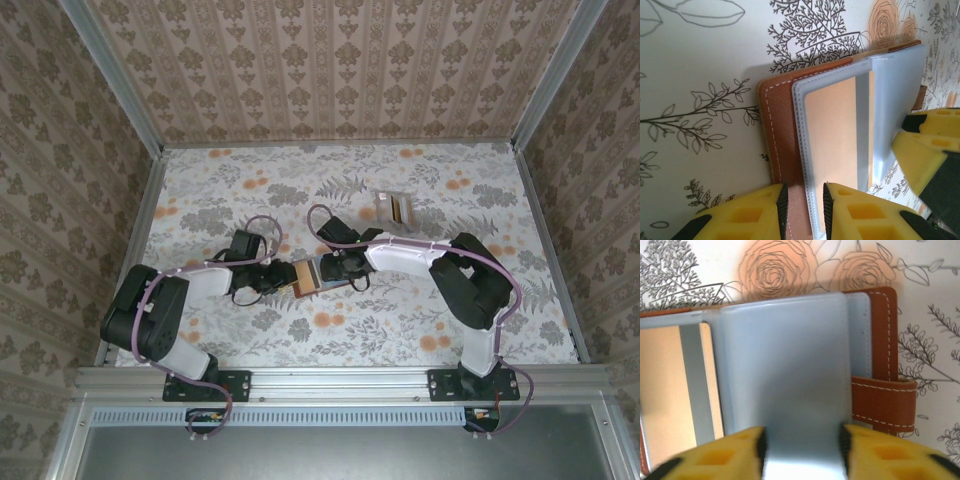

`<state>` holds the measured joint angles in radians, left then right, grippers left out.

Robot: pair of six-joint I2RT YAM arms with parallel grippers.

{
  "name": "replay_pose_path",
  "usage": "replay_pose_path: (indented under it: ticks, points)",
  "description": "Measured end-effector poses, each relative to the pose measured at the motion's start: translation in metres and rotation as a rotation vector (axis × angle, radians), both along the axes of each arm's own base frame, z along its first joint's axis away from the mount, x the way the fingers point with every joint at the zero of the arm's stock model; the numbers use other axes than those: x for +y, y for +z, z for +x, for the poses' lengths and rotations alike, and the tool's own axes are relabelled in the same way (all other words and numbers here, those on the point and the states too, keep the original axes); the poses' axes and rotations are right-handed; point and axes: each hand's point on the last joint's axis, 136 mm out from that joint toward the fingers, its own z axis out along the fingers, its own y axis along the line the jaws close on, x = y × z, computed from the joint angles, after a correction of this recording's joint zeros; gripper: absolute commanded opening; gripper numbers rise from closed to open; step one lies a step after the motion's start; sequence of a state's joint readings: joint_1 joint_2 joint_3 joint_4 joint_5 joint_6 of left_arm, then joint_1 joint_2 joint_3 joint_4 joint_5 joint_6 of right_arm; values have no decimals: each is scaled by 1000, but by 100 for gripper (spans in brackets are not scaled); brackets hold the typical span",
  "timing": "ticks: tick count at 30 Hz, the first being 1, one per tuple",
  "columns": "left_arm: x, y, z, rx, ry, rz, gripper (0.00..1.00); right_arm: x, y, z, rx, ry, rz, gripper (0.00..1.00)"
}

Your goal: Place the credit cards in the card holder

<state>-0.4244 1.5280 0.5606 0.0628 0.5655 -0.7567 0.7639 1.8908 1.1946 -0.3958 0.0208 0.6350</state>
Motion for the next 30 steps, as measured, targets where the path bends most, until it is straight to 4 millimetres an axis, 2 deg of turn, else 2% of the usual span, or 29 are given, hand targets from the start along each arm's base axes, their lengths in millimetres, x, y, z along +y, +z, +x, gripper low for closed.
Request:
replay_pose_path:
  ticks: [4, 10, 15, 24, 27, 30]
  points:
    - [-1, -1, 2, -1, 2, -2, 28, 6, 0, 3, 14, -16, 7, 37]
    - [-3, 0, 3, -4, 2, -6, 28, 18, 0, 6, 18, 0, 12, 28]
    - [-4, 0, 4, -6, 1, -7, 28, 26, 1, 3, 35, 23, 55, 30]
    - [-5, 4, 7, -13, 1, -11, 30, 64, 4, -13, 101, 139, 294, 32]
    - [-2, 8, 9, -1, 14, -7, 31, 71, 9, -14, 110, 161, 348, 29]
    - [3, 26, 17, -15, 29, 2, 32, 80, 16, -13, 101, 183, 399, 27]
